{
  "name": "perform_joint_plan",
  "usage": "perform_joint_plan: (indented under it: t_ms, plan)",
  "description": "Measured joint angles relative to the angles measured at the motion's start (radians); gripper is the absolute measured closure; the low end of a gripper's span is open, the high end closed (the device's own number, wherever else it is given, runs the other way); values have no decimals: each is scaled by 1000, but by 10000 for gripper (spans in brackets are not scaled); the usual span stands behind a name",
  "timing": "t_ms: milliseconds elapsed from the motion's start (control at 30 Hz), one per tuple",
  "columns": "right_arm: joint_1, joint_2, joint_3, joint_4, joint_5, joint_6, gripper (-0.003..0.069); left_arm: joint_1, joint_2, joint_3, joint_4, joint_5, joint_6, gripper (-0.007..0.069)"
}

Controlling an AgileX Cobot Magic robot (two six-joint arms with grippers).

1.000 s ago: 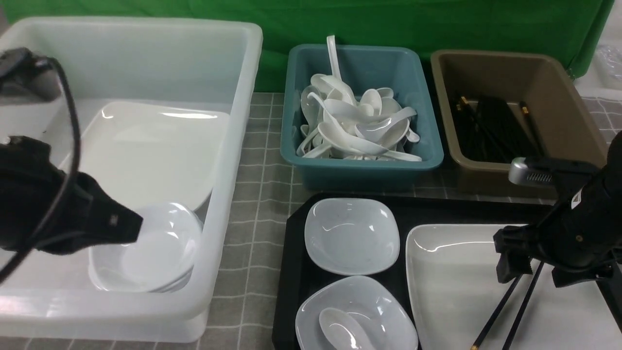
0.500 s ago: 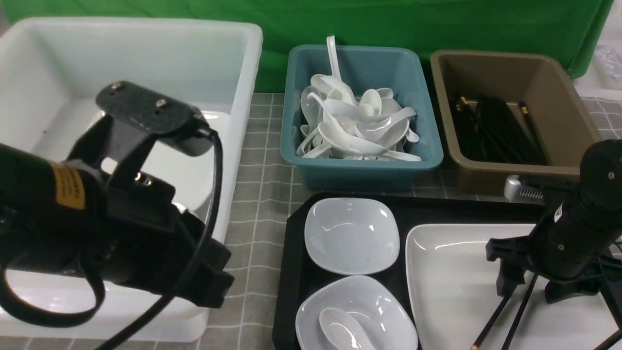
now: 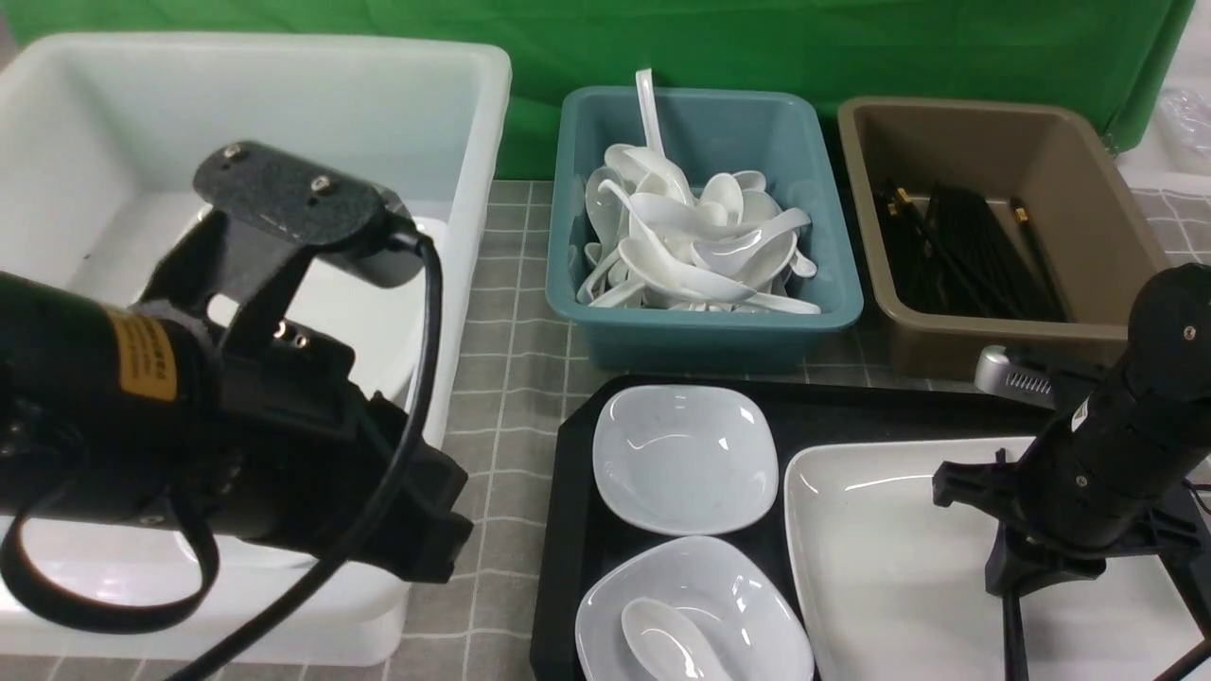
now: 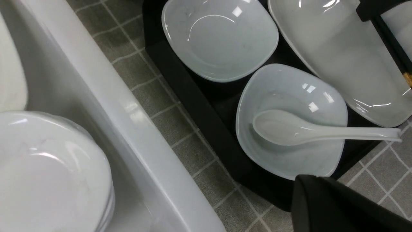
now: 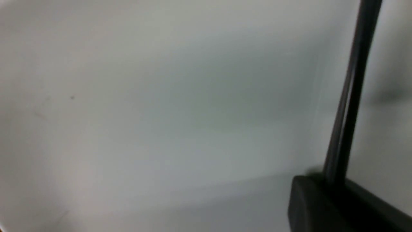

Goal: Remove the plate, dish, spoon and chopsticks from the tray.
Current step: Use the right arm to grab a pair of chopsticks from the plate, then use the right arm to put the chopsticks into the small storage box on the right

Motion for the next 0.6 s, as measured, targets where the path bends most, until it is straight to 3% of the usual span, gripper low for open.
perform_joint_plan:
  t_ms: [400, 600]
  plan:
    - [1, -122, -31, 2, 13, -65, 589, 0, 1, 0, -24, -47, -6, 626]
    - [1, -163, -122, 1, 89, -85, 589, 0, 30, 0, -35, -214, -5, 626]
